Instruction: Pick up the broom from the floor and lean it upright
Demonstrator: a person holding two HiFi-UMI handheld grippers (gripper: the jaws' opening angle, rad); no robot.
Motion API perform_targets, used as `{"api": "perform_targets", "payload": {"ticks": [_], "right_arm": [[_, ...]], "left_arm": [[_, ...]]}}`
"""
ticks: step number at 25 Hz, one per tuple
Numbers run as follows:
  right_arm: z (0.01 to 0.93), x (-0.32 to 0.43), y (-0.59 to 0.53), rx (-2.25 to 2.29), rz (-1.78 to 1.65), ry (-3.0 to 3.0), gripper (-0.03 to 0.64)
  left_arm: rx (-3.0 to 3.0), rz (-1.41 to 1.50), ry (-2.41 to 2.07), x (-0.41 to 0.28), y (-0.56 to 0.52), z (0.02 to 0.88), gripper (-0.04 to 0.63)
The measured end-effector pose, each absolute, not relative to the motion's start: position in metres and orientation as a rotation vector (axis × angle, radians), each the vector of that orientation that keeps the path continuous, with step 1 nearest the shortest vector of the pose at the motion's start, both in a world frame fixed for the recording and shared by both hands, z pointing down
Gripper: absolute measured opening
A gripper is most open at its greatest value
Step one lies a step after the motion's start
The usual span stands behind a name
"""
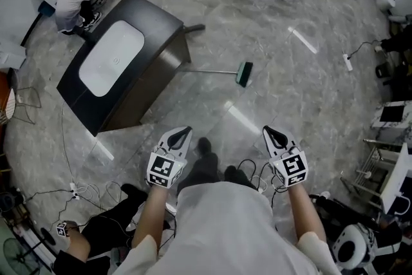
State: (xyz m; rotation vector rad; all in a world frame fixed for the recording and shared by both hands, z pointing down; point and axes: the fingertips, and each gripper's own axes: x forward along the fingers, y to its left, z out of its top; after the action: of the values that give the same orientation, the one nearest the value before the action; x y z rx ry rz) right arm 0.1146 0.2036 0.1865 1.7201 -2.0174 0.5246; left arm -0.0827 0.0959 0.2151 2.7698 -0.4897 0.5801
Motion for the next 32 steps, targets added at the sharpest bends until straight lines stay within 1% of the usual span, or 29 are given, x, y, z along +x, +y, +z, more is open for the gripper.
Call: {"api": "perform_targets", "payload": {"ticks": [9,15,23,32], "right_arm": [[0.202,0.091,0.160,1.683,0.568,-1.997,0.000],[0.213,0.097,0.134,1.671,0.563,-2.005,0.000],[0.237,0.129,0.095,1.655,0.584,-2.037,0.000],[0.313,0.169,0.019,1.495,0.682,-2.105,0.000]], "left_arm": [[2.756,0.577,-0.444,-0.086,0.056,0.244,0.009],[2.743,0.568,-0.467,-0.085,0.039,0.257,0.009],[2.712,0.582,-0.483,-0.053,0.017,0.268,0.009],[2.618,0.598,-0.617,-0.002,-0.032,0.320,0.009]]}}
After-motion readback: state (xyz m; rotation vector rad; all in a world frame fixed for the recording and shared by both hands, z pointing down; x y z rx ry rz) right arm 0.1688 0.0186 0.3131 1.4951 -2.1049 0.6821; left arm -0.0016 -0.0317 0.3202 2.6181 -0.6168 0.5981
